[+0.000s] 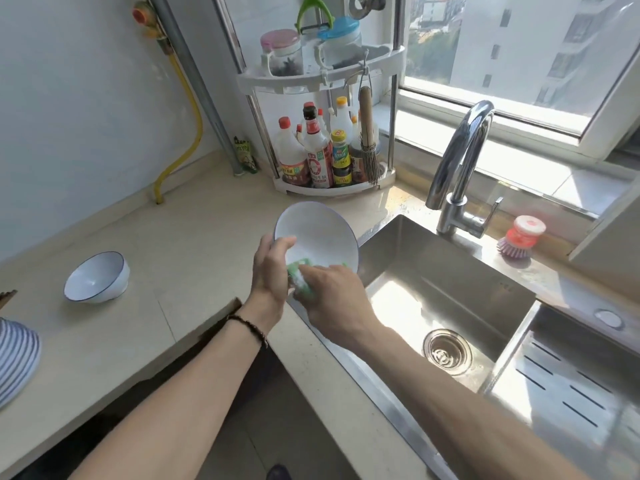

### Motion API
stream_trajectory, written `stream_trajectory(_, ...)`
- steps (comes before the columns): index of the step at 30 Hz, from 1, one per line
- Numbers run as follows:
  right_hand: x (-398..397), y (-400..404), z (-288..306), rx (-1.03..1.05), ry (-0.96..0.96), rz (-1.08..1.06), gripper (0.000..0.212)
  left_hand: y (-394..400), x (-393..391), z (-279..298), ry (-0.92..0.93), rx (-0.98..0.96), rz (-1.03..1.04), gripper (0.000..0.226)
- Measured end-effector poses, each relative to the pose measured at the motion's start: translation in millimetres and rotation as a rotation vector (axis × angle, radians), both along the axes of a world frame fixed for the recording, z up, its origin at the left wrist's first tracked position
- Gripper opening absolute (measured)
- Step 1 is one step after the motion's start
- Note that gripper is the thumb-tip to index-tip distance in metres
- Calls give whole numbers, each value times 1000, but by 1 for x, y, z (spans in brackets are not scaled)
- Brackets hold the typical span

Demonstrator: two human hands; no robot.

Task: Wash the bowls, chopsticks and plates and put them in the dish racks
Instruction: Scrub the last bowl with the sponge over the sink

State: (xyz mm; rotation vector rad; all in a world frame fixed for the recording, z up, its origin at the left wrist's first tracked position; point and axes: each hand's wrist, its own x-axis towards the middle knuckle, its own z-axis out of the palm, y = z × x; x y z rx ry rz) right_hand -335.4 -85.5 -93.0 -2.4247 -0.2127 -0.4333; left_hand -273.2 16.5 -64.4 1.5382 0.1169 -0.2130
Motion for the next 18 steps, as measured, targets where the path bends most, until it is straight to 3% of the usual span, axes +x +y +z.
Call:
stream_trajectory(1,-6,-2,-3,-17,114,93,38,5,3,1,-23,54,-14,23)
stream_trajectory(3,-12,-22,-7,-291,268,223,71,16,8,2,-51,180,-66,22)
stream_trajectory(5,-8,-38,-6,-520,297,242,77,22,9,-1,-68,288,-61,32)
stream_trajectory(7,-2,-32,3,-467,308,224,71,18,7,-1,-62,290,49,37)
stream_trajectory(10,-3,-9,16,-30,460,254,78,13,9,5,-100,270,144,35)
stream_trajectory(11,-5,-9,17,5,496,285,82,16,12,5,-116,290,109,41)
stream_trajectory(15,2,-35,6,-483,339,234,82,23,23,3,-104,371,0,54)
stream_trajectory(16,3,-34,6,-499,318,195,76,21,22,4,-113,347,22,49)
stream_trajectory(18,4,-19,11,-332,303,156,64,16,17,5,-143,276,117,31)
